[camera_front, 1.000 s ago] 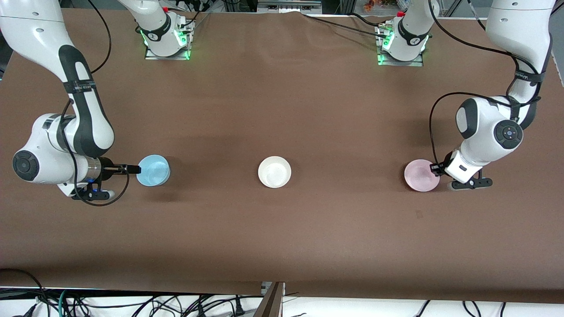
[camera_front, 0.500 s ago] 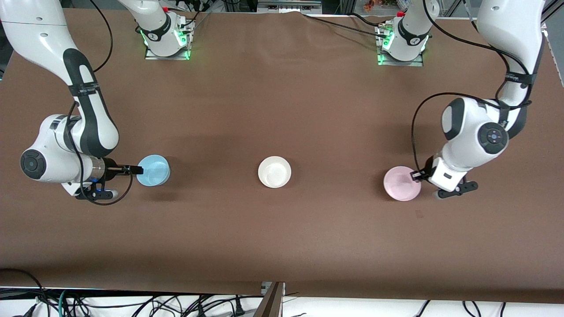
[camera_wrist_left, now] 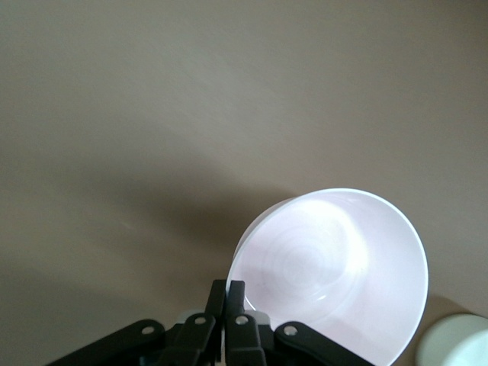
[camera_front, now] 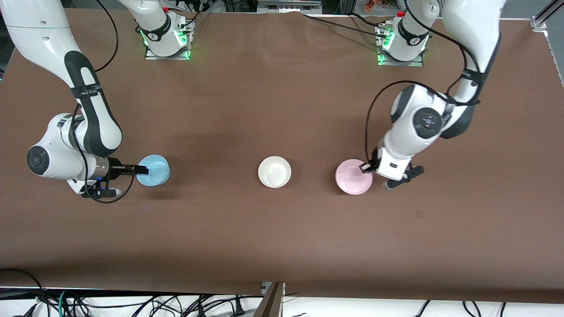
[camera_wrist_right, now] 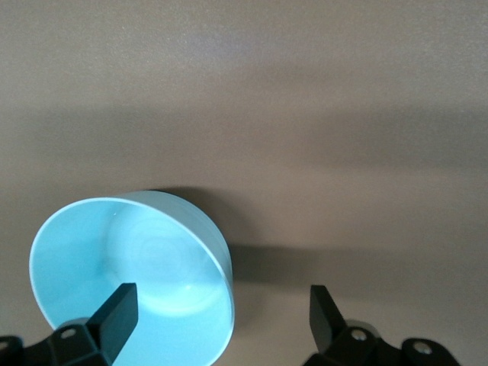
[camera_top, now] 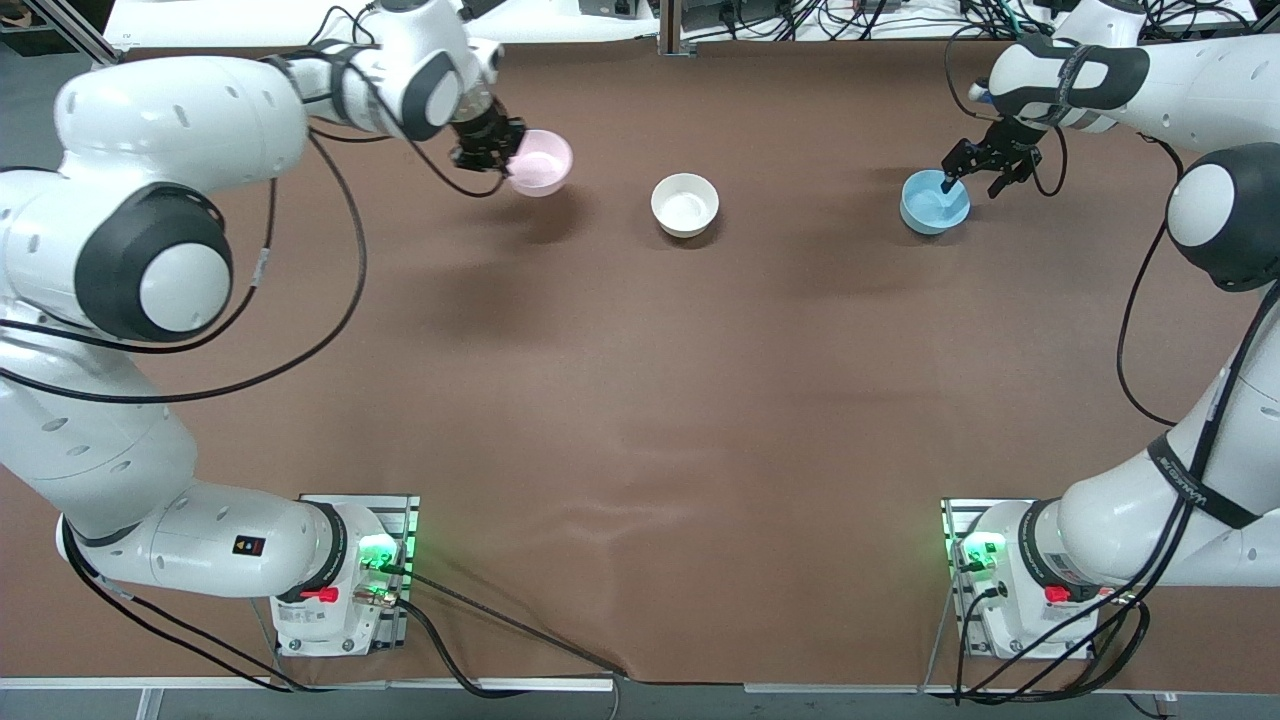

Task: Stack pink and blue bowls on white bowl
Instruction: 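Carry the pink bowl over the white bowl while the right gripper grips blue, then lower the pink bowl into the white bowl with the left gripper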

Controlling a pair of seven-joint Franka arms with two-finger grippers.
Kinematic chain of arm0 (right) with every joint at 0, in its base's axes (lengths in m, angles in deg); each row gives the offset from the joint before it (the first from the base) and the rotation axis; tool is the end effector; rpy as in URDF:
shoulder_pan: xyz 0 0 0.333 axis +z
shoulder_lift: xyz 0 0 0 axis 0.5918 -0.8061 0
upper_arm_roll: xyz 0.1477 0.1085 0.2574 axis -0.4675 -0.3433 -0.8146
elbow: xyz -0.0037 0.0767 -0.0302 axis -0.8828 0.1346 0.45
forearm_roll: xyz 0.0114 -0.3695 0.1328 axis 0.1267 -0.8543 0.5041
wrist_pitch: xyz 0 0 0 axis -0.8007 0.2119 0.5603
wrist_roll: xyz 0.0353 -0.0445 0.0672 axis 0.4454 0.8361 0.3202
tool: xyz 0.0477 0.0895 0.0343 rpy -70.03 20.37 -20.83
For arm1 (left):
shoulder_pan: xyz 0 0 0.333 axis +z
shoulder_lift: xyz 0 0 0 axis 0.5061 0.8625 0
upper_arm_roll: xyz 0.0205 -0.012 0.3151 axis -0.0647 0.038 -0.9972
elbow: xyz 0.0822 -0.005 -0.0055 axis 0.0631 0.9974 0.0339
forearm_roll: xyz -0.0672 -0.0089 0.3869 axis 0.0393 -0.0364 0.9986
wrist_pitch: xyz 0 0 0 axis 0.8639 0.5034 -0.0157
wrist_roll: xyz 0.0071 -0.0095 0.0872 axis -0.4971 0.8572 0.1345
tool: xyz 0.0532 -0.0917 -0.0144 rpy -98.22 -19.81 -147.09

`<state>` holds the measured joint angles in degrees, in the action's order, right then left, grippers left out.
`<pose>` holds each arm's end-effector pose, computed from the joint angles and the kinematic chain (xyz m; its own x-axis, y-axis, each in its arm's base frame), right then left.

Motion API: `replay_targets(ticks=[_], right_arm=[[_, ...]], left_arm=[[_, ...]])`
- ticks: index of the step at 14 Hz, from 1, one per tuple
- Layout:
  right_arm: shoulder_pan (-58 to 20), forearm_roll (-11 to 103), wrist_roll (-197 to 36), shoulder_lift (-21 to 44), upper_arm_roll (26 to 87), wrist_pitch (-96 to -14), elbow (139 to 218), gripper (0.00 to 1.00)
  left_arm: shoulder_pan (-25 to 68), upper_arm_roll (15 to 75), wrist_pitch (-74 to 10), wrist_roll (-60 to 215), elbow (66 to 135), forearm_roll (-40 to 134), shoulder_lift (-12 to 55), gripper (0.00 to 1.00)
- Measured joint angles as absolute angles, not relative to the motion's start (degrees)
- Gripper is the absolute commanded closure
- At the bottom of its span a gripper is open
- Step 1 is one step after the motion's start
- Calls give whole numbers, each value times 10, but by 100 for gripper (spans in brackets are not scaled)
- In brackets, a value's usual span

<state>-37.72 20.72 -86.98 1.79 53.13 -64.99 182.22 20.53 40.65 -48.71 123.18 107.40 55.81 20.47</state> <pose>0.6358 -0.0320 0.2099 0.9860 0.0236 -0.1652 -0.0024 -0.9878 -0.1557 0.5963 -0.2497 0.3028 0.8640 0.5018 -0.0428 0.5031 -0.8563 0.1167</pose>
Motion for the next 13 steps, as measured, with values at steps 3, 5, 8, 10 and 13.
replay_targets(ticks=[3,5,8,10,13], right_arm=[[-377,208,-872,18,531,-652,1824,38],[-377,208,-872,18,531,-652,1825,49],[-377,208,-872,18,531,-652,1825,71],[-377,208,-872,18,531,-652,1825,81],[-377,208,-872,18,531,-652,1825,97]], left_arm=[[154,407,-487,1327,1030,558,231,100],[130,406,-504,1377,1014,558,250,100],[95,406,-534,1440,1008,558,270,100],[70,406,-538,1474,1006,558,276,100],[45,406,-546,1513,1004,558,277,100]])
